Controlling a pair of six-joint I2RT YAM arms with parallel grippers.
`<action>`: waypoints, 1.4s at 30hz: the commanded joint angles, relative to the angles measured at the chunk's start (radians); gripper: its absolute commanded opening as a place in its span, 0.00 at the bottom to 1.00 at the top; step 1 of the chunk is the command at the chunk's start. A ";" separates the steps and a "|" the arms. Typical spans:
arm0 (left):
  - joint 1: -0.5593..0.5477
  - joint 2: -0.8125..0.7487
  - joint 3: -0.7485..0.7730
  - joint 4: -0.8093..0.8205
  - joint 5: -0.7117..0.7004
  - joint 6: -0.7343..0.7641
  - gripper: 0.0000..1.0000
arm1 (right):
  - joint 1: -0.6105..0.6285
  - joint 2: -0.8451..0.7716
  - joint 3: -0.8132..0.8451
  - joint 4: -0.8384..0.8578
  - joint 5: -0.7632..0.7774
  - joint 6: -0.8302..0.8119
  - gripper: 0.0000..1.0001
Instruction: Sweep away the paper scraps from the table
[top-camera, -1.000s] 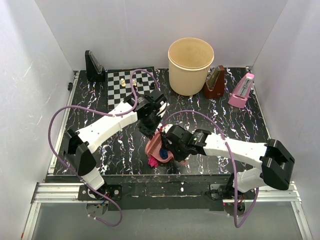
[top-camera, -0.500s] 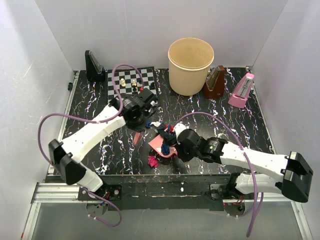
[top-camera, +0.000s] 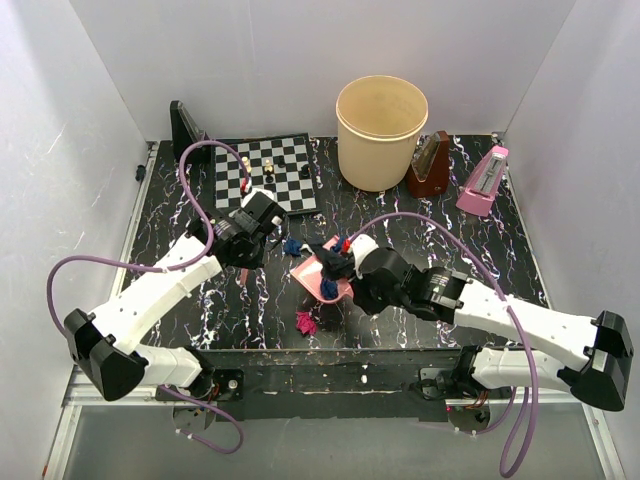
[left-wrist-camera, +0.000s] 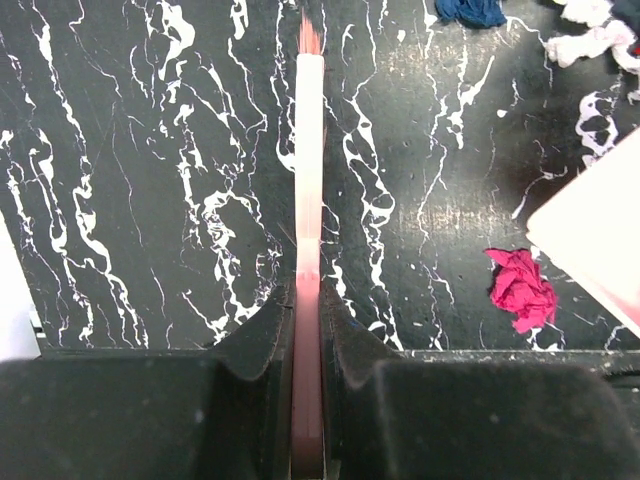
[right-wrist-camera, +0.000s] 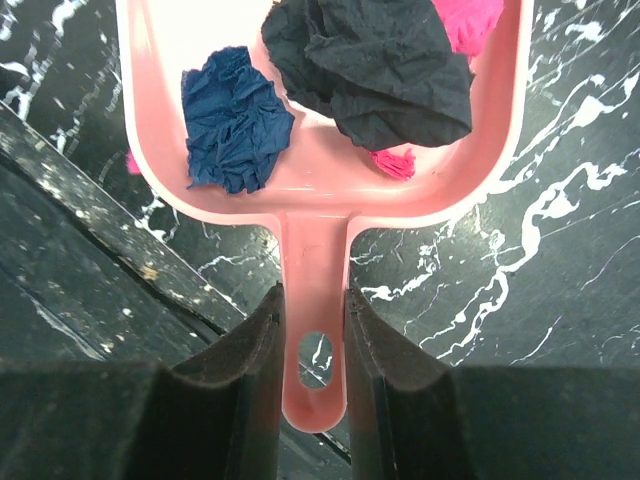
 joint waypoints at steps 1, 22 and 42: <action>0.000 -0.047 -0.048 0.103 -0.080 0.010 0.00 | -0.001 -0.005 0.123 -0.059 0.029 -0.026 0.01; 0.001 -0.330 -0.347 0.353 -0.079 0.056 0.00 | -0.281 0.294 0.803 -0.388 -0.049 -0.156 0.01; 0.001 -0.335 -0.369 0.361 -0.042 0.055 0.00 | -0.651 0.830 1.585 -0.482 -0.340 -0.118 0.01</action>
